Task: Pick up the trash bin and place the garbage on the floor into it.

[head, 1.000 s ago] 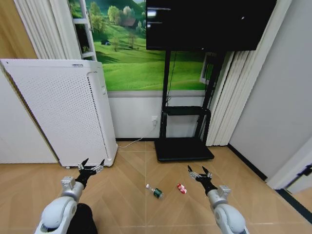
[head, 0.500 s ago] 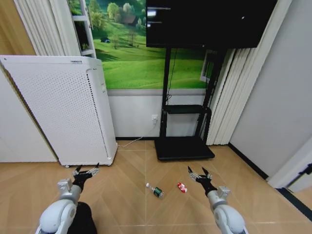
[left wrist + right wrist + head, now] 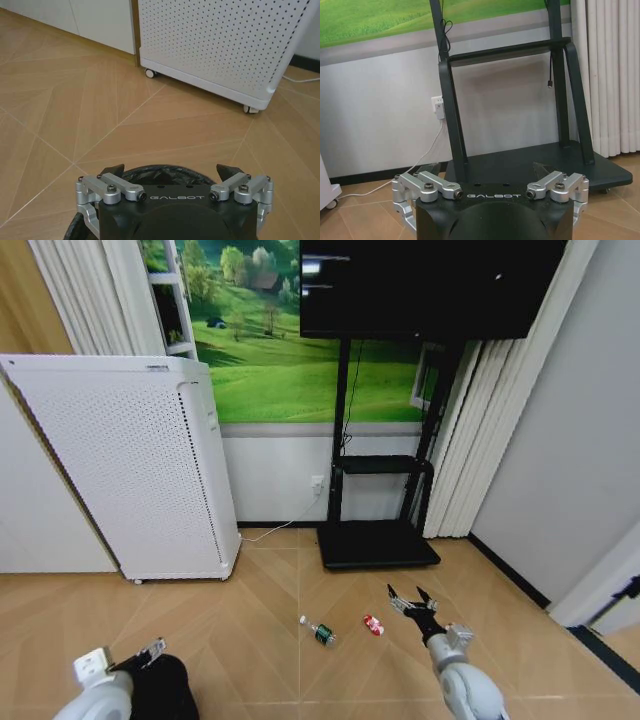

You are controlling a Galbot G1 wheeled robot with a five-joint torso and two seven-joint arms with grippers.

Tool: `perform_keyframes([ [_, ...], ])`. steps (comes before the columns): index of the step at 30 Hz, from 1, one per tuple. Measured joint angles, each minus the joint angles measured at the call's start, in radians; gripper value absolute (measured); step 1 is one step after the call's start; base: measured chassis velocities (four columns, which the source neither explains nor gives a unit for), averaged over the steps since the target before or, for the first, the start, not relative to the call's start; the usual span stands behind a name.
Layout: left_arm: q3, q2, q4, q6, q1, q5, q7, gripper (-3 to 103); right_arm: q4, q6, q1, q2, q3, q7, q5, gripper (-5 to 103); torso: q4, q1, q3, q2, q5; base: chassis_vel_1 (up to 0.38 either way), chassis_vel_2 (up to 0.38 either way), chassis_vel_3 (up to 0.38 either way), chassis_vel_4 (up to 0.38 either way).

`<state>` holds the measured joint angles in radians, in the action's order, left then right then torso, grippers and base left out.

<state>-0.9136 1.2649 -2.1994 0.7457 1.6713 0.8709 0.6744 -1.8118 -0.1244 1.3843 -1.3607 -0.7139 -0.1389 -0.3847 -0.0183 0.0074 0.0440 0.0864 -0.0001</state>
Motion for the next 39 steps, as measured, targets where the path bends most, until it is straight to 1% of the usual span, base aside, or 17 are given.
perform_keyframes([
  [4, -0.040, -0.018, -0.045, -0.003, 0.095, -0.007, -0.014, 100, 0.013, 0.000, 0.000, -0.001, -0.001, 0.009, -0.003, 100, -0.0002, 0.000, 0.001, 0.001, 0.0000, 0.000, 0.000, 0.000, 0.000],
  [7, -0.059, -0.027, -0.064, -0.005, 0.130, -0.005, -0.016, 100, 0.018, 0.000, 0.000, -0.001, -0.001, 0.011, -0.003, 100, -0.0001, 0.000, 0.001, 0.002, 0.0001, 0.000, 0.000, 0.000, 0.000],
  [8, -0.079, -0.037, -0.077, -0.005, 0.159, -0.001, -0.028, 100, 0.021, 0.000, 0.000, 0.000, -0.001, 0.012, -0.003, 100, -0.0001, 0.000, 0.002, 0.002, -0.0001, 0.000, 0.000, 0.000, 0.000],
  [11, -0.164, -0.075, -0.091, -0.006, 0.238, 0.003, -0.101, 100, 0.030, 0.000, 0.000, 0.003, -0.002, 0.015, -0.003, 100, -0.0001, 0.001, 0.002, 0.003, 0.0003, 0.000, 0.000, 0.000, 0.000],
  [12, -0.164, -0.075, -0.091, -0.006, 0.238, 0.003, -0.101, 100, 0.030, 0.000, 0.000, 0.003, -0.002, 0.015, -0.003, 100, -0.0001, 0.001, 0.002, 0.003, 0.0003, 0.000, 0.000, 0.000, 0.000],
  [14, -0.228, -0.103, -0.062, -0.008, 0.283, -0.008, -0.187, 100, 0.033, 0.004, 0.004, 0.002, -0.011, 0.019, -0.003, 100, -0.0001, 0.001, 0.002, 0.003, 0.0003, 0.000, 0.000, 0.000, 0.000],
  [15, -0.228, -0.103, -0.062, -0.008, 0.283, -0.008, -0.187, 100, 0.033, 0.004, 0.004, 0.002, -0.011, 0.019, -0.003, 100, -0.0001, 0.001, 0.002, 0.003, 0.0003, 0.000, 0.000, 0.000, 0.000],
  [17, -0.258, -0.112, -0.018, -0.012, 0.298, -0.047, -0.257, 100, 0.037, 0.008, 0.007, 0.002, -0.013, 0.024, -0.003, 100, -0.0003, 0.001, 0.003, 0.004, 0.0000, 0.000, 0.000, 0.000, 0.000],
  [18, -0.263, -0.113, 0.004, -0.020, 0.299, -0.067, -0.281, 100, 0.039, 0.011, 0.007, 0.001, -0.013, 0.025, -0.003, 100, -0.0001, 0.001, 0.003, 0.004, 0.0000, 0.000, 0.000, 0.000, 0.000],
  [19, -0.263, -0.113, 0.004, -0.020, 0.299, -0.067, -0.281, 100, 0.039, 0.011, 0.007, 0.001, -0.013, 0.025, -0.003, 100, -0.0001, 0.001, 0.003, 0.004, 0.0000, 0.000, 0.000, 0.000, 0.000],
  [20, -0.263, -0.112, 0.035, -0.029, 0.299, -0.083, -0.309, 100, 0.041, 0.012, 0.007, 0.000, -0.013, 0.026, -0.003, 100, 0.0000, 0.001, 0.003, 0.004, -0.0002, 0.000, 0.000, 0.000, 0.000],
  [21, -0.263, -0.112, 0.035, -0.029, 0.299, -0.083, -0.309, 100, 0.041, 0.012, 0.007, 0.000, -0.013, 0.026, -0.003, 100, 0.0000, 0.001, 0.003, 0.004, -0.0002, 0.000, 0.000, 0.000, 0.000],
  [23, -0.253, -0.107, 0.067, -0.032, 0.292, -0.095, -0.338, 100, 0.043, 0.013, 0.007, 0.000, -0.012, 0.029, -0.003, 100, -0.0002, 0.001, 0.003, 0.004, -0.0001, 0.000, 0.000, 0.000, 0.000],
  [29, -0.219, -0.087, 0.089, -0.026, 0.280, -0.133, -0.349, 100, 0.055, 0.018, 0.003, 0.001, -0.011, 0.030, -0.003, 100, -0.0001, 0.001, 0.004, 0.005, 0.0000, 0.000, 0.000, 0.000, 0.000],
  [34, -0.204, -0.080, 0.095, -0.022, 0.280, -0.140, -0.349, 100, 0.058, 0.022, 0.004, -0.002, -0.016, 0.030, -0.003, 100, -0.0002, 0.001, 0.004, 0.005, 0.0002, 0.000, 0.000, 0.000, 0.000],
  [35, -0.183, -0.075, 0.112, -0.022, 0.271, -0.146, -0.348, 100, 0.061, 0.026, 0.008, -0.004, -0.021, 0.030, -0.003, 100, -0.0002, 0.001, 0.004, 0.005, 0.0001, 0.000, 0.000, 0.000, 0.000],
  [39, -0.166, -0.071, 0.135, -0.022, 0.258, -0.155, -0.349, 100, 0.069, 0.028, 0.010, -0.004, -0.021, 0.031, -0.001, 100, -0.0002, 0.001, 0.004, 0.005, 0.0002, 0.000, 0.000, 0.000, 0.000],
])
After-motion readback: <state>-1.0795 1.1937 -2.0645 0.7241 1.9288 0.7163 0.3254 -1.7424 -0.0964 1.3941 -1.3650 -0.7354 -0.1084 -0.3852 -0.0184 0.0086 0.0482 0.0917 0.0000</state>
